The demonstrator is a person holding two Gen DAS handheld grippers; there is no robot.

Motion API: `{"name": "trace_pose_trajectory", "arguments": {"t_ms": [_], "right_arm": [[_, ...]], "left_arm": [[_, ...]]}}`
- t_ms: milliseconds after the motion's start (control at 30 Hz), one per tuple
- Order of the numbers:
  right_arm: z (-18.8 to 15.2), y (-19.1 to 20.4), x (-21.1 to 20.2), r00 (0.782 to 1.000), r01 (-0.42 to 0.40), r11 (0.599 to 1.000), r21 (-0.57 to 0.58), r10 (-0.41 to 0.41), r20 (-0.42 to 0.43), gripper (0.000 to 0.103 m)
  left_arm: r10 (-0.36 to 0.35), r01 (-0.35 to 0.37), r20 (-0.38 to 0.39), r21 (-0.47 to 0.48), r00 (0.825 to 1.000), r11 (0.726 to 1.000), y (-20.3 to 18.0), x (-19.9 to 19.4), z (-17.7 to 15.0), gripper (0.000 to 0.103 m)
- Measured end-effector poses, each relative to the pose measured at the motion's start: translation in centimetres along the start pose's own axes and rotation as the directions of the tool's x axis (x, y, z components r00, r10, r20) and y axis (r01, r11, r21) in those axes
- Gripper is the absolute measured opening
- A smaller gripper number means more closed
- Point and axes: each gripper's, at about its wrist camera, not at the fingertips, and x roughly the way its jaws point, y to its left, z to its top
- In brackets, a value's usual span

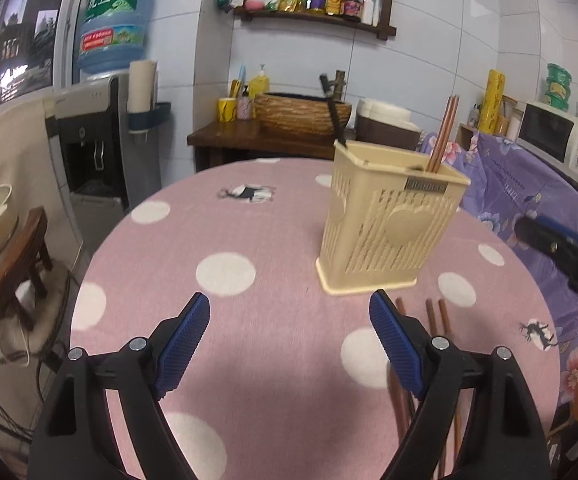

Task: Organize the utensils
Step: 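Open both grippers to drop the spoon and chopstick into the basket, then move the left gripper to the wooden-handled spoon while the right gripper approaches the clear plastic spoon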

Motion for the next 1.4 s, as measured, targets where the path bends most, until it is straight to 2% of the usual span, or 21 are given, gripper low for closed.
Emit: {"name": "trace_pose_trajectory", "arguments": {"t_ms": [133,233,400,500,667,933,1067,1233,1400], "right_arm": [[-3.6,-0.4,1.0,0.995,-0.008,0.999,0.034,0.011,-0.100,0.053],[-5.9,-0.6,1.9,0.983,-0.036,0.996,0.081,0.050,-0.178,0.049],[-8.9,-0.1,3.3,0.965,-0.016,0.995,0.098,0.041,-0.260,0.046],[-9.9,0.2,3.8,0.954,-0.009,0.994,0.107,0.040,-0.296,0.040],[-11.1,0.0,4.2,0.940,-0.002,0.990,0.140,0.050,-0.337,0.025],[-11.2,-0.1,4.4,0.935,-0.021,0.984,0.177,0.082,-0.344,0.011],[-11.2,-0.2,4.3,0.938,-0.023,0.980,0.196,0.089,-0.336,0.010],[-10.7,-1.2,3.5,0.952,-0.029,0.974,0.224,0.095,-0.290,0.004],[-10.2,-2.9,2.7,0.966,-0.023,0.968,0.250,0.086,-0.244,0.004]], "left_arm": [[0.014,-0.014,-0.041,0.002,0.999,1.000,0.2,0.3,-2.2,0.081],[0.013,-0.013,-0.064,0.002,0.998,1.000,0.1,0.4,-3.3,0.081],[-0.005,0.004,-0.090,-0.006,0.996,1.000,-0.1,0.5,-4.4,0.077],[-0.013,0.013,-0.101,0.001,0.995,1.000,-0.5,0.6,-4.8,0.075],[-0.026,0.026,-0.108,-0.004,0.994,1.000,-0.8,0.7,-5.0,0.075],[-0.031,0.031,-0.111,-0.002,0.993,1.000,-1.2,0.8,-5.1,0.075],[-0.035,0.035,-0.117,0.004,0.992,0.999,-1.5,0.9,-5.2,0.075],[-0.047,0.049,-0.125,0.013,0.991,0.999,-2.2,1.0,-5.3,0.075],[-0.065,0.069,-0.139,0.019,0.988,0.997,-3.1,1.4,-5.3,0.075]]}}
